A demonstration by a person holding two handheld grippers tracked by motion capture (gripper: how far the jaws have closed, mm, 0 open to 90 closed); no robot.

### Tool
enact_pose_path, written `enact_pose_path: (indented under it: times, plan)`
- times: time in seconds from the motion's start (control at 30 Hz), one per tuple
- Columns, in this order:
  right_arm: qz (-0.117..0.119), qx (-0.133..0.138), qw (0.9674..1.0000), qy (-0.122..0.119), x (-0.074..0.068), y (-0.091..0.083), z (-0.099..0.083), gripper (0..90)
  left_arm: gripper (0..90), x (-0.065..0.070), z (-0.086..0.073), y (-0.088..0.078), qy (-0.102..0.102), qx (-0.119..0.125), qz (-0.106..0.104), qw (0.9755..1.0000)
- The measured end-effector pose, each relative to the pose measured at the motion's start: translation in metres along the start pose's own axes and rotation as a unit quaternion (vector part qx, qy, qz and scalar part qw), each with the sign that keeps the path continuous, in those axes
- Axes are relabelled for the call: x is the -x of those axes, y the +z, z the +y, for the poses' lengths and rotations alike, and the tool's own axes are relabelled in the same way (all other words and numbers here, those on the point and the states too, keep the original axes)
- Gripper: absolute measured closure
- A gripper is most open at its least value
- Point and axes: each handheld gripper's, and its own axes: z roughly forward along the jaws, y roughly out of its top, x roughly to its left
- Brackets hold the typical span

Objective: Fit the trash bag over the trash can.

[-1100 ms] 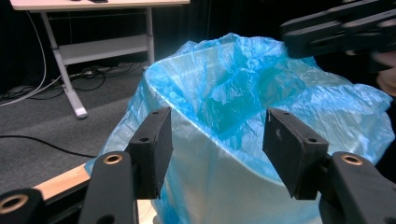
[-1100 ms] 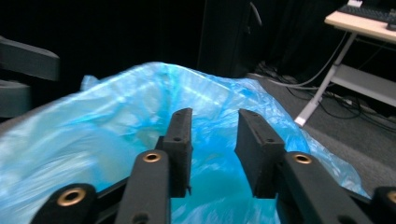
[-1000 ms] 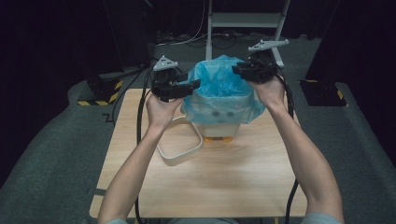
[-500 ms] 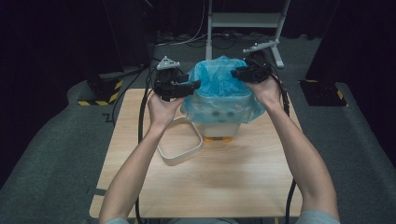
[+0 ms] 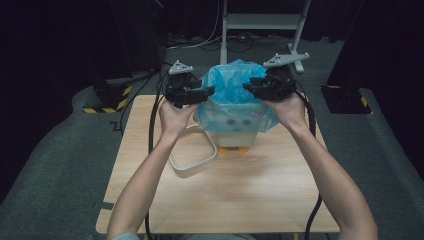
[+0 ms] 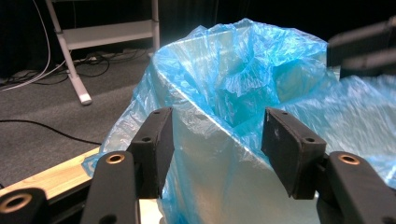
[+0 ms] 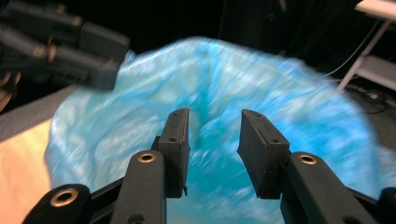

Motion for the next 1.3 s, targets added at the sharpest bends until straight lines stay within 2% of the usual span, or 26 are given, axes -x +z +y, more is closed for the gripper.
enact_pose_path:
  times: [0.07,0.13,0.2,0.27,0.37,0.47,0.63,0.73,0.8,0.93,1.07,1.3]
  plan:
    - [0.008,-0.010,0.9999,-0.005,-0.004,0.004,-0.004,62.7,43.5,0.000,0.000,0.000,0.000,0.001,0.001,1.0000]
    - [0.005,-0.016,0.9997,-0.014,-0.007,0.006,-0.006,62.5,43.5,0.000,0.000,0.000,0.000,0.000,0.002,1.0000]
    - [0.010,-0.018,0.9997,-0.013,-0.008,0.005,-0.006,62.2,43.5,-0.001,0.000,0.000,0.001,-0.002,0.005,1.0000]
    - [0.010,-0.034,0.9992,-0.016,-0.010,0.007,-0.008,60.5,43.3,-0.001,0.000,0.001,0.000,-0.002,0.005,1.0000]
    - [0.012,-0.034,0.9993,-0.014,-0.010,0.006,-0.011,58.4,43.2,-0.001,0.000,0.001,0.000,-0.003,0.005,1.0000]
    - [0.007,-0.018,0.9997,-0.015,-0.010,0.002,-0.010,55.2,43.0,-0.001,0.000,0.000,-0.002,-0.004,0.005,1.0000]
    - [0.004,0.026,0.9996,0.009,-0.004,-0.016,-0.006,50.5,41.9,-0.004,0.002,-0.009,-0.010,0.011,0.004,0.9999]
    - [-0.008,0.038,0.9991,0.020,0.002,-0.025,-0.008,46.0,41.2,-0.006,0.002,-0.013,-0.014,0.015,0.005,0.9998]
    - [-0.019,0.051,0.9981,0.030,0.008,-0.033,-0.011,43.7,41.1,-0.007,0.001,-0.016,-0.012,0.018,0.004,0.9997]
    - [-0.024,0.080,0.9958,0.038,0.013,-0.051,-0.012,42.9,40.9,-0.006,0.002,-0.023,-0.006,0.028,0.005,0.9996]
    - [-0.034,0.090,0.9944,0.043,0.017,-0.063,-0.017,44.4,40.8,-0.005,0.001,-0.030,0.002,0.032,0.013,0.9994]
    - [-0.059,0.086,0.9922,0.067,0.033,-0.069,-0.046,49.0,41.4,-0.008,-0.011,-0.037,0.015,0.031,0.033,0.9989]
